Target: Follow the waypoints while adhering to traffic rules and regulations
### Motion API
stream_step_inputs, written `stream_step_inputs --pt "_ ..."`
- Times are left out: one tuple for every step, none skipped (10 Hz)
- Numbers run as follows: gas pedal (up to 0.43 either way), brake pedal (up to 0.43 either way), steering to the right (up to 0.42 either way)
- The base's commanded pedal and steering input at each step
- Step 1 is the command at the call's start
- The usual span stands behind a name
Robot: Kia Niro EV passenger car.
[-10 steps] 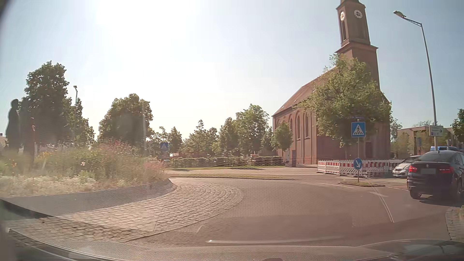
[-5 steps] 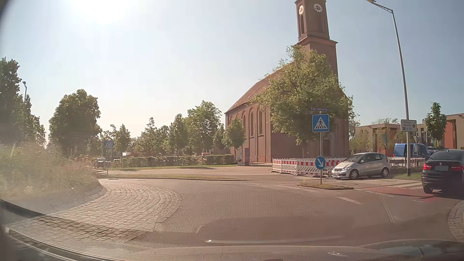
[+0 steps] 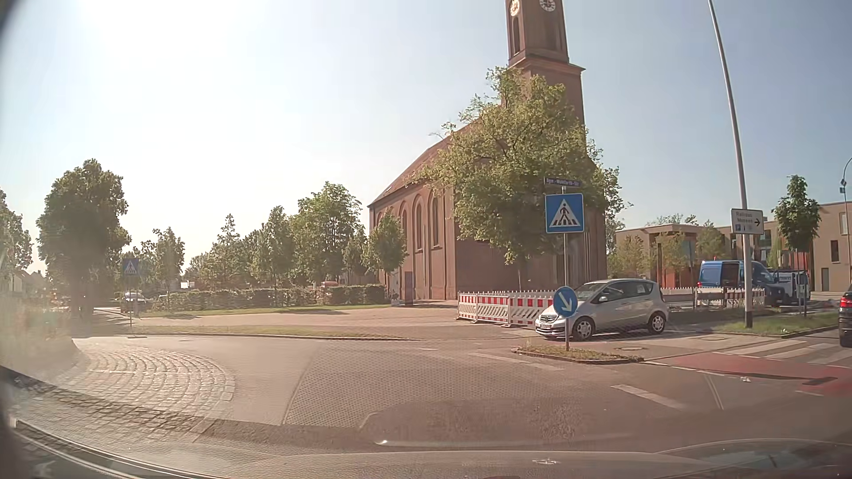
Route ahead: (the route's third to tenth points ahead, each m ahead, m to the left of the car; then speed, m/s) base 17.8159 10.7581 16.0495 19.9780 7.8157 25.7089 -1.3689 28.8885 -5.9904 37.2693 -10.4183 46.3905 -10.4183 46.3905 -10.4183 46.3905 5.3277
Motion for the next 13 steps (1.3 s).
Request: stream_step_inputs --pt "0.22 0.012 -0.054" --pt "0.209 0.012 -0.1" --pt "0.197 0.012 -0.138" --pt "0.169 0.012 -0.178" --pt "0.169 0.012 -0.204" --pt "0.169 0.012 -0.235" --pt "0.157 0.012 -0.259" --pt "0.15 0.006 -0.274" --pt "0.15 0.012 -0.292" --pt "0.13 0.012 -0.307" --pt "0.118 0.012 -0.319" --pt "0.098 0.012 -0.333" --pt "0.098 0.006 -0.343"
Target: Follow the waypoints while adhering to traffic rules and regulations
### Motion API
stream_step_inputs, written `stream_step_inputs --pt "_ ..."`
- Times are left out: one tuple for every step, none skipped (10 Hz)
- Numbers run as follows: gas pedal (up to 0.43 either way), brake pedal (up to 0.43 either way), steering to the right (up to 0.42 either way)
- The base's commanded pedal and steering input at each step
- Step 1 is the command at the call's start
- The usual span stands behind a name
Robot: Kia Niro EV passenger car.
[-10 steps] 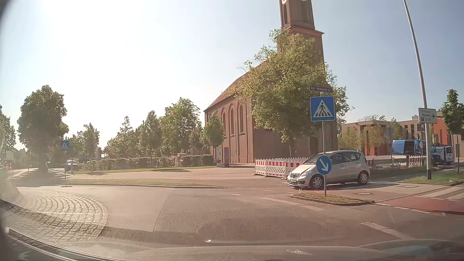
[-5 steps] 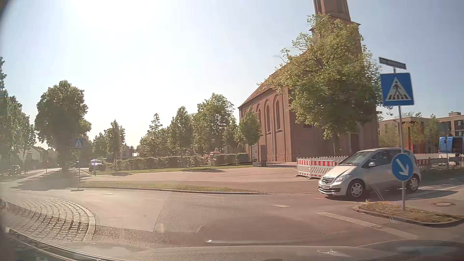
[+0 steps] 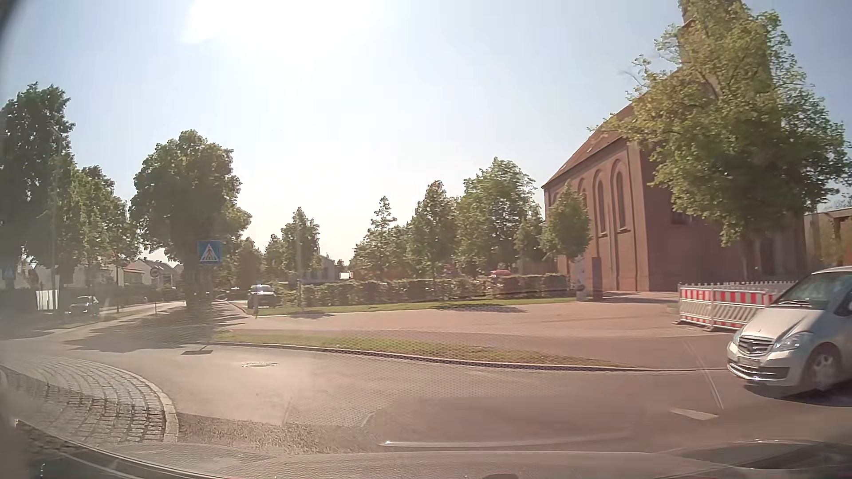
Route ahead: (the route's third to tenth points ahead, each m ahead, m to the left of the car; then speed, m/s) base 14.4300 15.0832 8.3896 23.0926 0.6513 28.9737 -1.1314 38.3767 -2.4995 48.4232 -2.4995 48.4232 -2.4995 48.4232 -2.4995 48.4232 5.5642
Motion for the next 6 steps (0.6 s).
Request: stream_step_inputs --pt "0.098 0.012 -0.351" --pt "0.098 0.012 -0.359" --pt "0.098 0.012 -0.363" --pt "0.098 0.012 -0.363" --pt "0.098 0.012 -0.364" --pt "0.098 0.012 -0.364"
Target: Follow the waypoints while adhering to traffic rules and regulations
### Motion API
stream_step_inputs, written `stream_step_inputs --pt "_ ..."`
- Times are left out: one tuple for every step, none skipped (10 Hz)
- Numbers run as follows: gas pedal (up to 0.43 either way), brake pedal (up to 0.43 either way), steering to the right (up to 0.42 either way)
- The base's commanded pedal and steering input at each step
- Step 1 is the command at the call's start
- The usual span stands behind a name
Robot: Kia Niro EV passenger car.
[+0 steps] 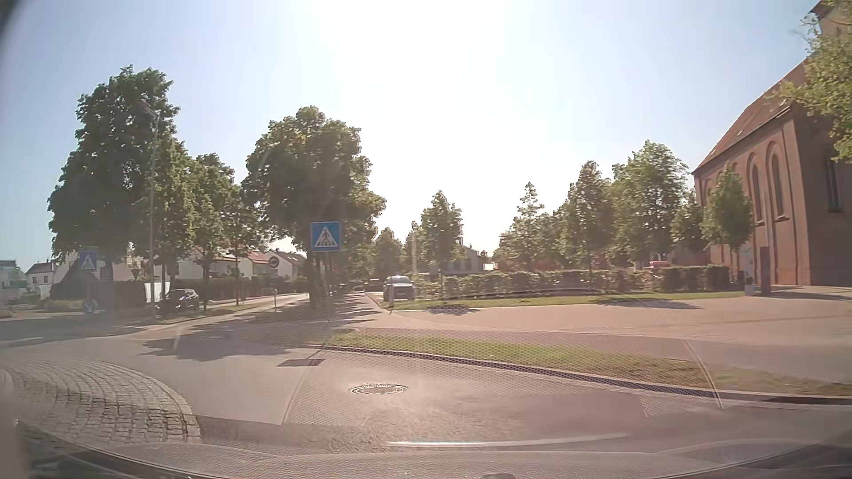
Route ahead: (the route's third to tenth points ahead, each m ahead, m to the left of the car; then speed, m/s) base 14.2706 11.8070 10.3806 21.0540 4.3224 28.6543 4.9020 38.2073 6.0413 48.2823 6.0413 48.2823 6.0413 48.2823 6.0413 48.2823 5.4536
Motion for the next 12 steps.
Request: stream_step_inputs --pt "0.098 0.012 -0.364" --pt "0.098 0.012 -0.363" --pt "0.098 0.012 -0.361" --pt "0.098 0.006 -0.36" --pt "0.098 0.012 -0.359" --pt "0.098 0.012 -0.359" --pt "0.098 0.012 -0.359" --pt "0.098 0.012 -0.359" --pt "0.098 0.012 -0.36" --pt "0.098 0.006 -0.364" --pt "0.098 0.012 -0.371" --pt "0.098 0.012 -0.372"
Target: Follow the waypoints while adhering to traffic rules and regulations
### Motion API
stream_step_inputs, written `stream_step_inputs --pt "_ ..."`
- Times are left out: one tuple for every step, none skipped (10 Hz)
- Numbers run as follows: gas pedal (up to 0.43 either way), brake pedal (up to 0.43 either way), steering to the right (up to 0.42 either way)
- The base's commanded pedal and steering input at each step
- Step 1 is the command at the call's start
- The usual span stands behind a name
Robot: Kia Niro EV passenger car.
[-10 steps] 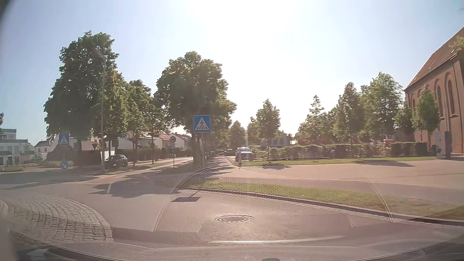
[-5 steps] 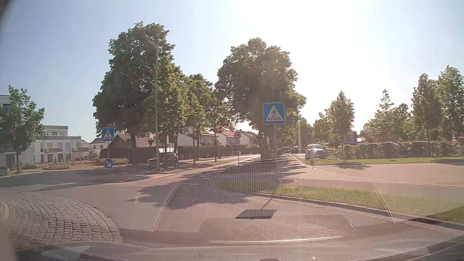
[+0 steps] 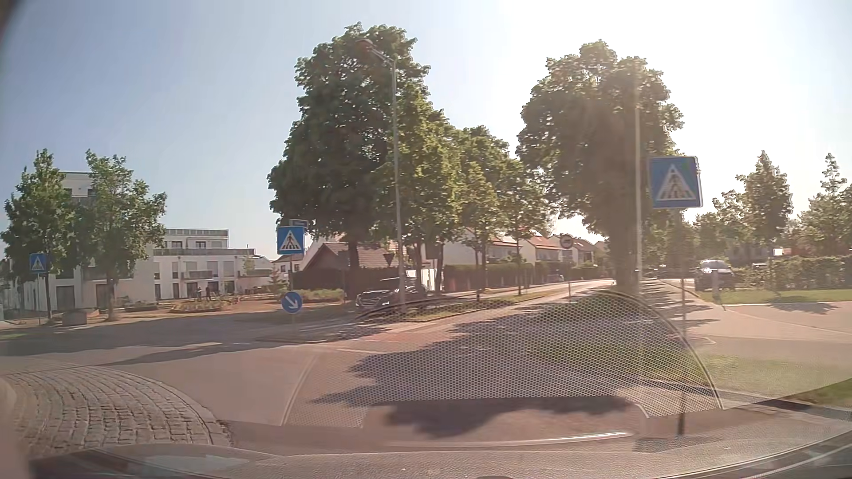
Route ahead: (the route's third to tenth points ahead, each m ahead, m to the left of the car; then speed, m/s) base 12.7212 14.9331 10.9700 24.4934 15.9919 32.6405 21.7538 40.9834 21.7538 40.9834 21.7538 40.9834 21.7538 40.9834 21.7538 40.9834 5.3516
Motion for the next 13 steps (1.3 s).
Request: stream_step_inputs --pt "0.098 0.012 -0.372" --pt "0.098 0.012 -0.372" --pt "0.098 0.012 -0.372" --pt "0.11 0.012 -0.372" --pt "0.11 0.012 -0.372" --pt "0.157 0.012 -0.372" --pt "0.189 0.012 -0.372" --pt "0.197 0.012 -0.372" --pt "0.197 0.012 -0.376" --pt "0.197 0.012 -0.383" --pt "0.197 0.012 -0.391" --pt "0.197 0.012 -0.395" --pt "0.189 0.012 -0.397"
